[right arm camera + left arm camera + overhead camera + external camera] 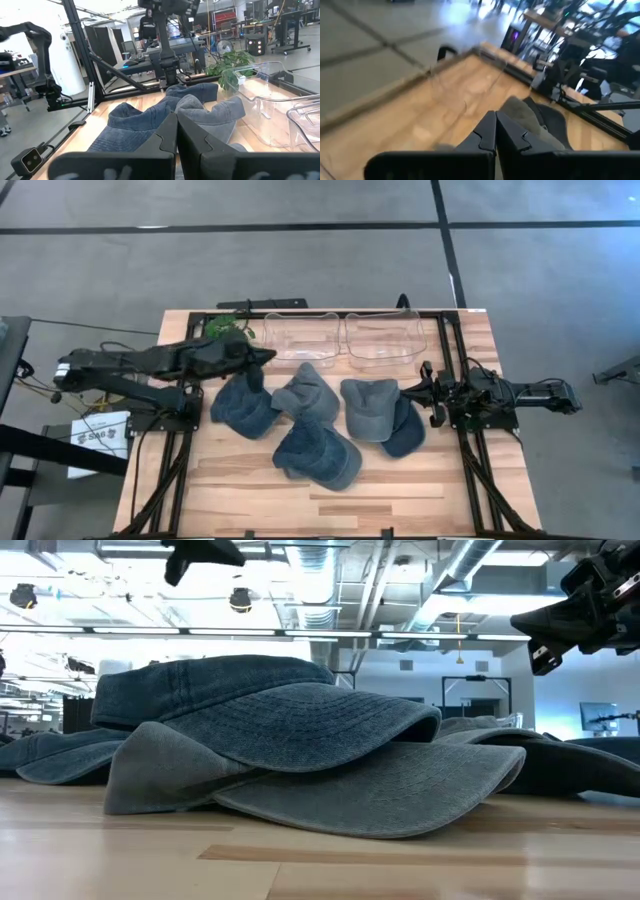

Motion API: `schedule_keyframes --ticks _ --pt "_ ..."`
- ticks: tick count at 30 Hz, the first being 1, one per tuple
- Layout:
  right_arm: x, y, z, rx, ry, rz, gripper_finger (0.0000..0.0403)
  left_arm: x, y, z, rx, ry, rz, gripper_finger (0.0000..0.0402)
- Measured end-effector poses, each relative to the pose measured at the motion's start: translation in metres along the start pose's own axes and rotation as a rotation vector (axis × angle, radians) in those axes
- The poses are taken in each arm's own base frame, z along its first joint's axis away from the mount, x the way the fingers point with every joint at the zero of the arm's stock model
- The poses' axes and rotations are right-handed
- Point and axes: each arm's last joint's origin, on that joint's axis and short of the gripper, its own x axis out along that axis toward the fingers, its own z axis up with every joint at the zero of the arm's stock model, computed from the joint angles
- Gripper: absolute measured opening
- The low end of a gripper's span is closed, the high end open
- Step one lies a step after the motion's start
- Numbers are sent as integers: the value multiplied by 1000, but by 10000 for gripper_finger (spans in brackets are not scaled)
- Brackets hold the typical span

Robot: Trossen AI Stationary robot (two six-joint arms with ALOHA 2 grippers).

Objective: Pick & Place hat
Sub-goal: Put the top left blue cap into the left transparent bin

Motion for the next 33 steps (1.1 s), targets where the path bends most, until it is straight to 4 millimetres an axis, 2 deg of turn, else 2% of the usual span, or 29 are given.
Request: schedule_keyframes --ticks 2,5,12,15,19,23,33 --pt "0 0 0 0 0 0 0 7 -10 2 -57 64 24 0" --pt "0 0 0 0 0 0 0 14 -26 -8 -130 150 37 0" --pt "0 0 0 0 0 0 0 10 -68 -49 -322 189 86 0" --pt "0 0 0 0 0 0 0 5 -76 -69 -357 244 140 1" --pt "0 0 0 0 1 0 0 0 -77 -92 -407 328 256 15" --pt "0 0 0 0 0 0 0 -3 -72 -106 -414 429 368 40" --pt "0 0 0 0 1 0 0 -1 -55 -112 -388 576 544 135"
